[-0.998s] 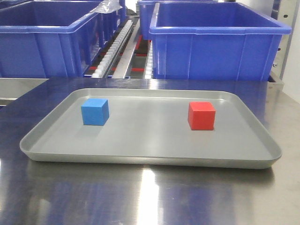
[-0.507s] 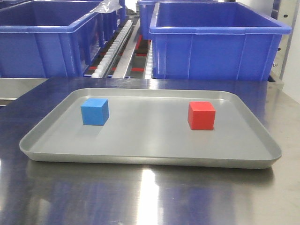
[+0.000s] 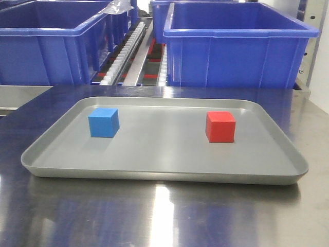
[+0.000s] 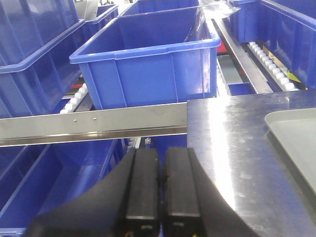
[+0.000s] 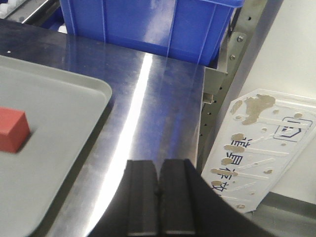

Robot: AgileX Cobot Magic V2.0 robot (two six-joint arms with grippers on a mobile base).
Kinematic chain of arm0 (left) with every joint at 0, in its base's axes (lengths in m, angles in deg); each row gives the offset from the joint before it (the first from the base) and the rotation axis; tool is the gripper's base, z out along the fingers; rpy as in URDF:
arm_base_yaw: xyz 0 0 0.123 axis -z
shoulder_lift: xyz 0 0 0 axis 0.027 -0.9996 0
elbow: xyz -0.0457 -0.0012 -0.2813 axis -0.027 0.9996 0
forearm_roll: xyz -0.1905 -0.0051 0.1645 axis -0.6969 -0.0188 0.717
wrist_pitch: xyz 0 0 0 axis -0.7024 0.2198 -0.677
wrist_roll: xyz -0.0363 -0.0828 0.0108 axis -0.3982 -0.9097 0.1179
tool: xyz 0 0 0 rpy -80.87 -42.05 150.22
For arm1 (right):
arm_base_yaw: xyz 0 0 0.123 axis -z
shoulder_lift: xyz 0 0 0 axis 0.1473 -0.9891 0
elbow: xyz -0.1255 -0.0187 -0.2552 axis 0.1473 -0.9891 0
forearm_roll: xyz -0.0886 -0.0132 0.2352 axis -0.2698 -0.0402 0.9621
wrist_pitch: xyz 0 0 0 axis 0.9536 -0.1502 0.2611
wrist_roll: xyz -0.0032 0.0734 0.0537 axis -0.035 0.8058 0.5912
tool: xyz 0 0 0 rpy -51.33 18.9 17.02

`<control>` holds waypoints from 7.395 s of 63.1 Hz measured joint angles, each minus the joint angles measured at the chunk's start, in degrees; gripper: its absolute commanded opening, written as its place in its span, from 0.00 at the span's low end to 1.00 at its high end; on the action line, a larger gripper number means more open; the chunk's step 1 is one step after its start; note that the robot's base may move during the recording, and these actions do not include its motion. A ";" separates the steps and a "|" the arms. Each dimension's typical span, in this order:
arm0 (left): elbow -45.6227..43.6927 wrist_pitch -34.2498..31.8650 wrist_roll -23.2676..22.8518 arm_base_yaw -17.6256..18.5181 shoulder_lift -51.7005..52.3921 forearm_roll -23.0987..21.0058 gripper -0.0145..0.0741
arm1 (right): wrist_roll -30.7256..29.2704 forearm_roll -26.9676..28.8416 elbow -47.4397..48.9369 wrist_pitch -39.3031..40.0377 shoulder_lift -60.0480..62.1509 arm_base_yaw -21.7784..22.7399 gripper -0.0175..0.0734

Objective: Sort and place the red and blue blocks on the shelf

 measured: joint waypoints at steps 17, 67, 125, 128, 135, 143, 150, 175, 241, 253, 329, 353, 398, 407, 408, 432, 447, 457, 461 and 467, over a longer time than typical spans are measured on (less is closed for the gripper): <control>0.00 0.00 0.00 0.00 0.00 0.00 0.30 | 0.00 2.82 12.33 -9.98 -11.44 0.00 0.25; 0.00 0.00 0.00 0.00 0.00 0.00 0.30 | 0.00 10.50 25.14 -29.74 -30.44 0.00 0.25; 0.00 0.00 0.00 0.00 0.00 0.00 0.30 | 0.00 14.80 28.66 -31.56 -30.69 -6.44 0.73; 0.00 0.00 0.00 0.00 0.00 0.00 0.30 | 0.00 15.40 29.54 -31.56 -30.94 -7.09 0.73; 0.00 0.00 0.00 0.00 0.00 0.00 0.30 | 0.00 16.29 31.57 -31.66 -32.34 -7.94 0.73; 0.00 0.00 0.00 0.00 0.00 0.00 0.30 | 0.00 16.52 33.88 -31.78 -35.11 -9.20 0.73; 0.00 0.00 0.00 0.00 0.00 0.00 0.30 | 0.00 16.56 35.78 -32.02 -38.02 -10.84 0.73; 0.00 0.00 0.00 0.00 0.00 0.00 0.30 | 0.00 16.65 43.53 -32.25 -47.32 -17.75 0.73; 0.00 0.00 0.00 0.00 0.00 0.00 0.30 | 0.00 16.65 47.13 -31.66 -56.25 -20.83 0.85; 0.00 0.00 0.00 0.00 0.00 0.00 0.30 | 0.00 16.65 47.13 -31.18 -56.28 -20.97 0.85; 0.00 0.00 0.00 0.00 0.00 0.00 0.30 | 0.00 16.65 52.48 -34.72 -65.40 -20.97 0.84; 0.00 0.00 0.00 0.00 0.00 0.00 0.30 | 0.00 16.65 52.48 -34.72 -65.40 -20.97 0.48; 0.00 0.00 0.00 0.00 0.00 0.00 0.30 | 0.00 16.41 56.82 -34.50 -56.66 -20.97 0.25; 0.00 0.00 0.00 0.00 0.00 0.00 0.30 | 0.00 14.71 56.82 -31.76 -52.18 -20.97 0.25; 0.00 0.00 0.00 0.00 0.00 0.00 0.30 | 0.00 14.58 56.56 -31.13 -51.43 -20.85 0.25; 0.00 0.00 0.00 0.00 0.00 0.00 0.30 | 0.00 13.99 41.99 -21.83 -34.93 -14.35 0.25; 0.00 0.00 0.00 0.00 0.00 0.00 0.30 | 0.00 13.99 33.24 -21.04 -24.17 -7.99 0.25; 0.00 0.00 0.00 0.00 0.00 0.00 0.30 | 0.00 13.99 27.21 -21.04 -16.39 -3.43 0.25; 0.00 0.00 0.00 0.00 0.00 0.00 0.30 | 0.00 13.99 25.05 -21.04 -13.53 -1.49 0.25; 0.00 0.00 0.00 0.00 0.00 0.00 0.30 | 0.00 13.99 21.75 -21.04 -8.92 1.06 0.25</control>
